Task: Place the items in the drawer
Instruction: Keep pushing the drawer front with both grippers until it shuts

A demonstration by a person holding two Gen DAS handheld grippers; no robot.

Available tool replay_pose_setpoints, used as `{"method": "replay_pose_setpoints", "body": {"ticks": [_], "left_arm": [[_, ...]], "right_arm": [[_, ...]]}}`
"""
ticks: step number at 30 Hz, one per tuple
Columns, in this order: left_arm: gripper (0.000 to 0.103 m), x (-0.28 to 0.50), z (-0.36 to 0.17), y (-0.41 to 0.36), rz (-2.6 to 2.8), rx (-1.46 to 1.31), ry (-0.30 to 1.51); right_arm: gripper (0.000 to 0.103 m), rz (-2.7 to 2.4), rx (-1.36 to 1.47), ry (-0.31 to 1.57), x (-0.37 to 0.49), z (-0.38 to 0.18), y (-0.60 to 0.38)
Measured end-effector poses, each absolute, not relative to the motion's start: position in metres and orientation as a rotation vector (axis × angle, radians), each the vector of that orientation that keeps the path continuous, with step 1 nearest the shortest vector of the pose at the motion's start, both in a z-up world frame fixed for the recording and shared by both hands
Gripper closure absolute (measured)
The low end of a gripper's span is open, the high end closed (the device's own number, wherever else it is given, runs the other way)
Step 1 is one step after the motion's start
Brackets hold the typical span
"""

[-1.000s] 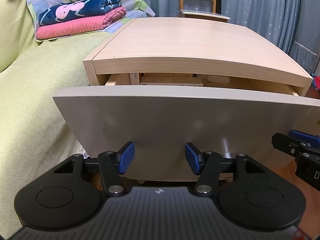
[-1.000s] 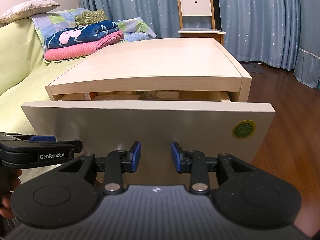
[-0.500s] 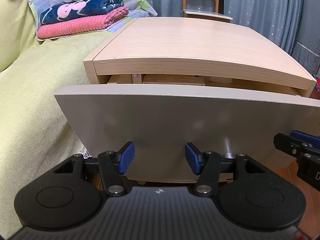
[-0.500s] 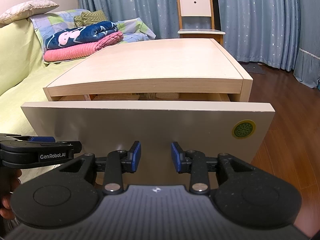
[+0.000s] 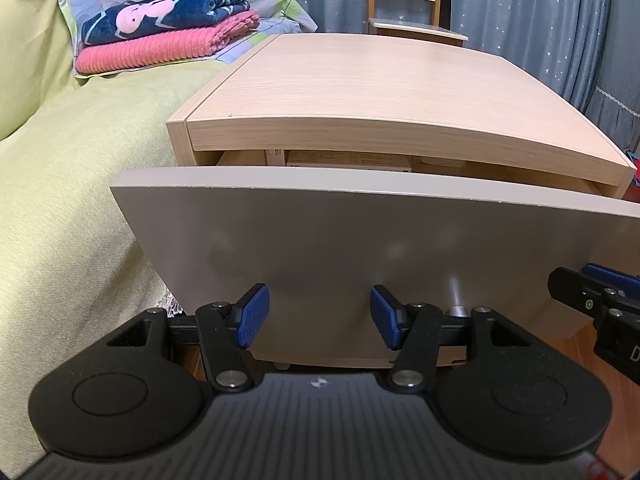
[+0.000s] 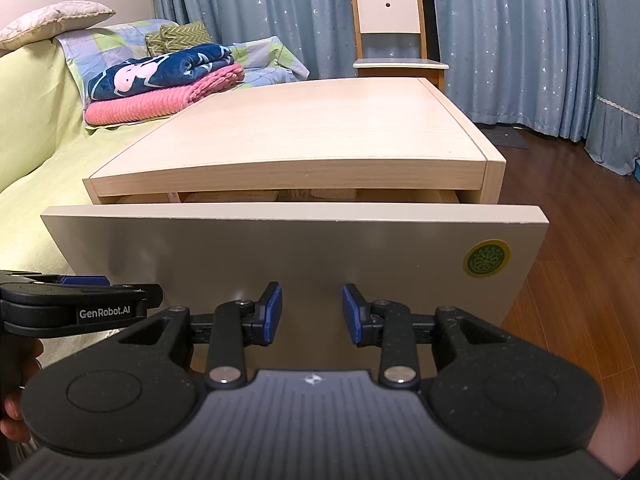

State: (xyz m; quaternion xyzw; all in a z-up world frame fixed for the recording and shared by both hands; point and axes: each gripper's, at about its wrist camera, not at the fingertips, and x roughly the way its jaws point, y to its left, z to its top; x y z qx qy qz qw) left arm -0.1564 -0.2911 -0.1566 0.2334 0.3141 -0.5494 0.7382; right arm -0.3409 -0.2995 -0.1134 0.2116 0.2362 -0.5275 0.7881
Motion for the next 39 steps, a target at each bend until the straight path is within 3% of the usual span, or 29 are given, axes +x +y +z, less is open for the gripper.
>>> {"method": "replay_pose_setpoints", "body": {"ticks": [39], "left_arm": [[0.044, -0.147, -0.160, -0.307, -1.200, 0.503, 0.699]], "right_arm": [[0.074, -1.155, 0.446, 0.502, -0.339, -0.111, -0.311]]}}
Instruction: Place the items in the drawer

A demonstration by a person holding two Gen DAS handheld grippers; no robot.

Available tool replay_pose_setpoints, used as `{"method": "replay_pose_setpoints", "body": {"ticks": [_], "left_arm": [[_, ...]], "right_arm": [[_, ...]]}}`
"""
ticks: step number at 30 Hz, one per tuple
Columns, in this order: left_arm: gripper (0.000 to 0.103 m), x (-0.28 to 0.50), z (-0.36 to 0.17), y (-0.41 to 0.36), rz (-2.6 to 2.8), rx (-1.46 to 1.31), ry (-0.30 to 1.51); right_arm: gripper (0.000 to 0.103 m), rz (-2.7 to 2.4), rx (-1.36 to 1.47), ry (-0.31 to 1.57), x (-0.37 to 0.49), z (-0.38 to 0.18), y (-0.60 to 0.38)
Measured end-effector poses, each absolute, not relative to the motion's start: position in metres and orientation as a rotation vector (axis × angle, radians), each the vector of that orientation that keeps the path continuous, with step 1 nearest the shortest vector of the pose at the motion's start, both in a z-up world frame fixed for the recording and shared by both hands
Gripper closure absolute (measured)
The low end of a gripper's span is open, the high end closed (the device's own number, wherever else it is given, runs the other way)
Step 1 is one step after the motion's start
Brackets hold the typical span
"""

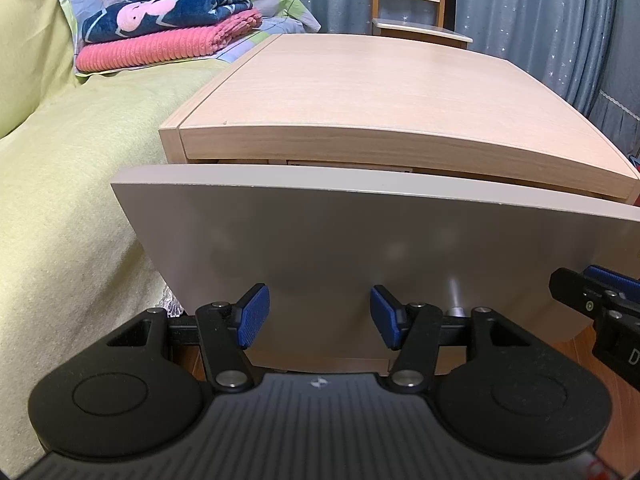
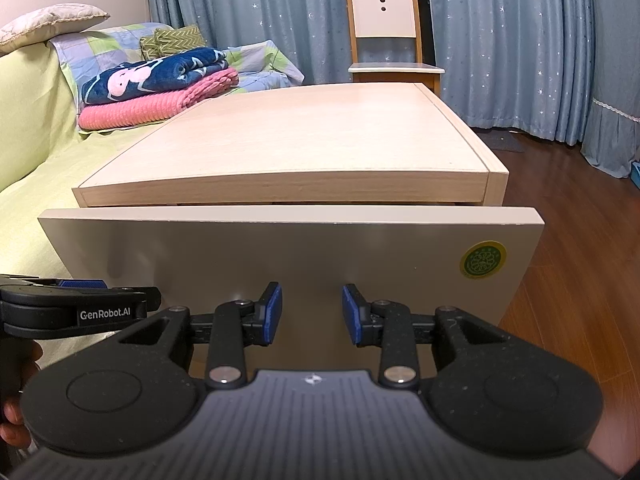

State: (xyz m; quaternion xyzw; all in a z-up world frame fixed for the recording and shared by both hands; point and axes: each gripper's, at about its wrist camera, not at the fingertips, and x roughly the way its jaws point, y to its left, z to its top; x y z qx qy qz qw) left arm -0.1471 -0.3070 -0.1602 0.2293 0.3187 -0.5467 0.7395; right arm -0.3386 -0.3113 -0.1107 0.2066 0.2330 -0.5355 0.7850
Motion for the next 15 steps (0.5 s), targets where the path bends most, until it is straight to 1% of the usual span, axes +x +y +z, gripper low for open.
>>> {"method": "replay_pose_setpoints", "body": {"ticks": [15], "left_arm": [[0.044, -0.1446, -0.1582, -0.3128, -1.204, 0.485, 0.704]], "right_arm": [[0.074, -1.168, 0.442, 0.503, -0.3358, -0.1108, -0.3177]]}}
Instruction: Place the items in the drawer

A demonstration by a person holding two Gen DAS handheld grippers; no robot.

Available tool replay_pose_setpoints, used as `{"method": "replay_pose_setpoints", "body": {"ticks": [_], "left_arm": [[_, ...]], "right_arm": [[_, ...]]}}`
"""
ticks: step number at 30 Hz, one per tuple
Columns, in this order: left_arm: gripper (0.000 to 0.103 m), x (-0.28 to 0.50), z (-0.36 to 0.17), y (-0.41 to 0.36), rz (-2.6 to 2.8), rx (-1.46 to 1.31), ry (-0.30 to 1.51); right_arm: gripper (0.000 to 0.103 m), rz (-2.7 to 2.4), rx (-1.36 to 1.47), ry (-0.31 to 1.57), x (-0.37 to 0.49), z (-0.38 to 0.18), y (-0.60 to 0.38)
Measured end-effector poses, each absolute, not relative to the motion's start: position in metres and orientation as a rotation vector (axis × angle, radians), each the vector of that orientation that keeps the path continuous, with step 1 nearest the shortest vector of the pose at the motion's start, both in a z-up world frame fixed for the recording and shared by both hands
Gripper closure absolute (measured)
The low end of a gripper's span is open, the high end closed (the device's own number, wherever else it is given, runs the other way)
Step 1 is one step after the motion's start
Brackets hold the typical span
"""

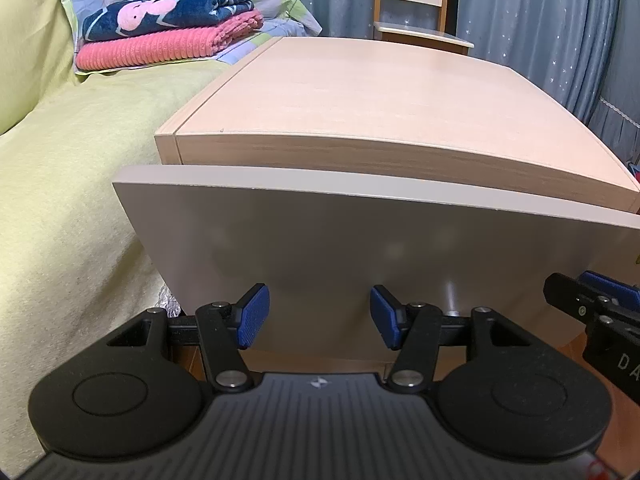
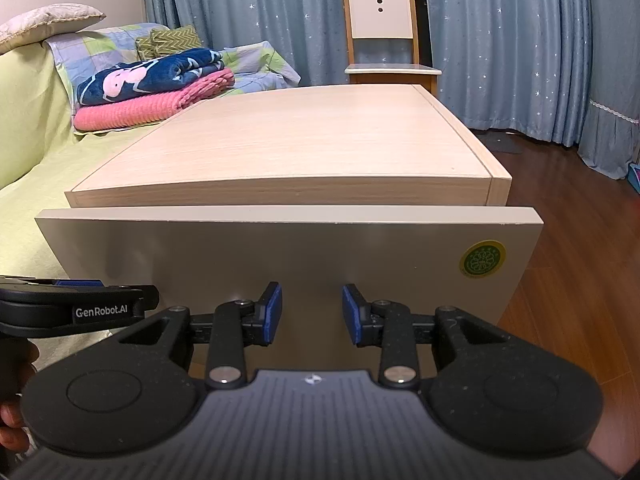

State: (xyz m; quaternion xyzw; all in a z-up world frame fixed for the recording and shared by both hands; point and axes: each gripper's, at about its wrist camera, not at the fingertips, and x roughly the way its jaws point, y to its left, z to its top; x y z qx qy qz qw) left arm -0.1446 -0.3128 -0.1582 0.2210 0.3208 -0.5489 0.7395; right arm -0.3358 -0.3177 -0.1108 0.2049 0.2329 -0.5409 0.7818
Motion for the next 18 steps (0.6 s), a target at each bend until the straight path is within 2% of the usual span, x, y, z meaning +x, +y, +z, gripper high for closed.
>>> {"method": "replay_pose_setpoints", "body": {"ticks": [18], "left_arm": [[0.044, -0.1406, -0.1596, -0.3192, -1.206, 0.471, 0.712]], "right_arm": [[0.073, -1.179, 0.441, 0.503, -0.3324, -0.1103, -0.3251]]}}
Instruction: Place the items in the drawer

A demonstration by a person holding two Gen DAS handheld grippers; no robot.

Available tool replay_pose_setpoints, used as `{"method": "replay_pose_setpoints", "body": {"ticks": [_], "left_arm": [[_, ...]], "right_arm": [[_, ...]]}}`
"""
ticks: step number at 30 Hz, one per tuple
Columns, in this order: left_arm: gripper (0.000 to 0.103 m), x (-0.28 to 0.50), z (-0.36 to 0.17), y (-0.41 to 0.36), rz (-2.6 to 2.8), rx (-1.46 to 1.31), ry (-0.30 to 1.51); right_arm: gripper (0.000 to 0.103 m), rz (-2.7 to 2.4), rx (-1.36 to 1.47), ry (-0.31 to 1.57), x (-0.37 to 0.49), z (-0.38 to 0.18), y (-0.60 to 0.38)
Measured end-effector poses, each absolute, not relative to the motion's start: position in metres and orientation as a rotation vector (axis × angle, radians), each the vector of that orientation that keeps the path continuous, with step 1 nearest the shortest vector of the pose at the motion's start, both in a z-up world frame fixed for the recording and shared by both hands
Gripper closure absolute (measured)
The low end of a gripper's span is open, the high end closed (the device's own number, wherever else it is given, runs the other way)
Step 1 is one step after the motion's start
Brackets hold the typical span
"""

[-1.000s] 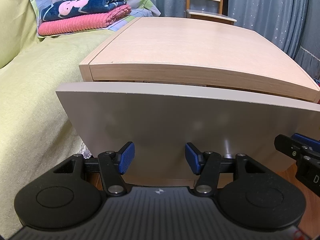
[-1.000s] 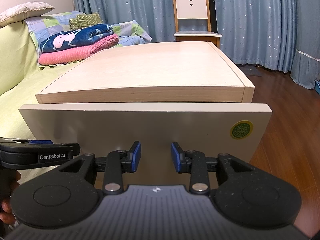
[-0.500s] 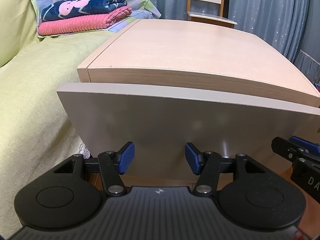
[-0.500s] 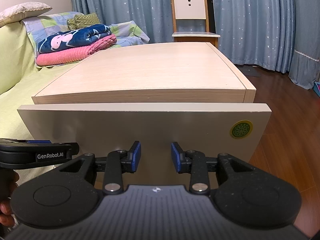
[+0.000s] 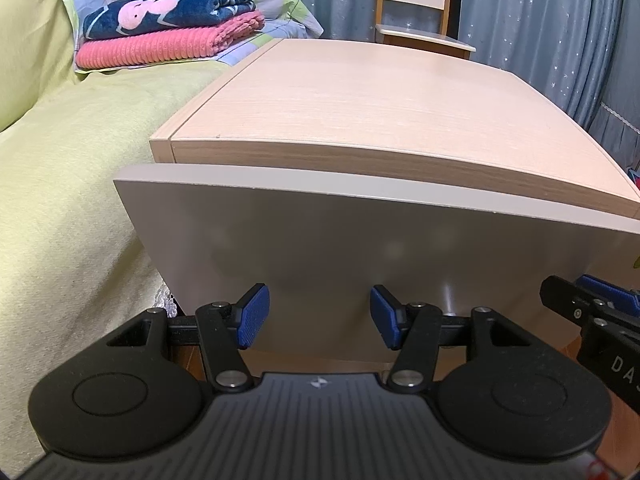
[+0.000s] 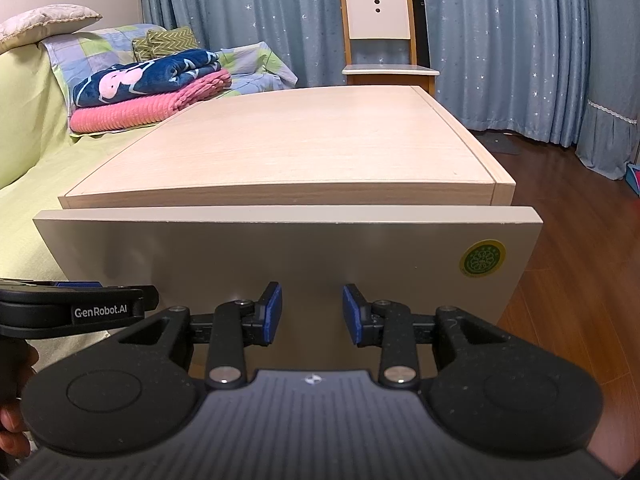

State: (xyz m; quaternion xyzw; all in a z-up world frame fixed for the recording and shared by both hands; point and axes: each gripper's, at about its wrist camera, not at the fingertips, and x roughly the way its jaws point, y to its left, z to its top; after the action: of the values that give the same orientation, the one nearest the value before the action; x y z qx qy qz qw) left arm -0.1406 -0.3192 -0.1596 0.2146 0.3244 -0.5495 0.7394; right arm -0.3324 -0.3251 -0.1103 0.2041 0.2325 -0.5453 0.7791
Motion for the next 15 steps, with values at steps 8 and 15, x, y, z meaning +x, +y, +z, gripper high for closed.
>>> {"method": "replay_pose_setpoints", "body": {"ticks": [8, 15], "left_arm": [[0.044, -0.1384, -0.1592, -0.3229, -1.208, 0.466, 0.717], [0.044, -0.1364, -0.1595, -0.3254, -1.210, 0.463, 0.721]], "right_arm": [[0.073, -1.181, 0.439, 0.504, -0.3304, -0.1100, -0.3282], [0.072, -1.182, 0.436, 0.505, -0.3324, -0.1109, -0.3288]]}}
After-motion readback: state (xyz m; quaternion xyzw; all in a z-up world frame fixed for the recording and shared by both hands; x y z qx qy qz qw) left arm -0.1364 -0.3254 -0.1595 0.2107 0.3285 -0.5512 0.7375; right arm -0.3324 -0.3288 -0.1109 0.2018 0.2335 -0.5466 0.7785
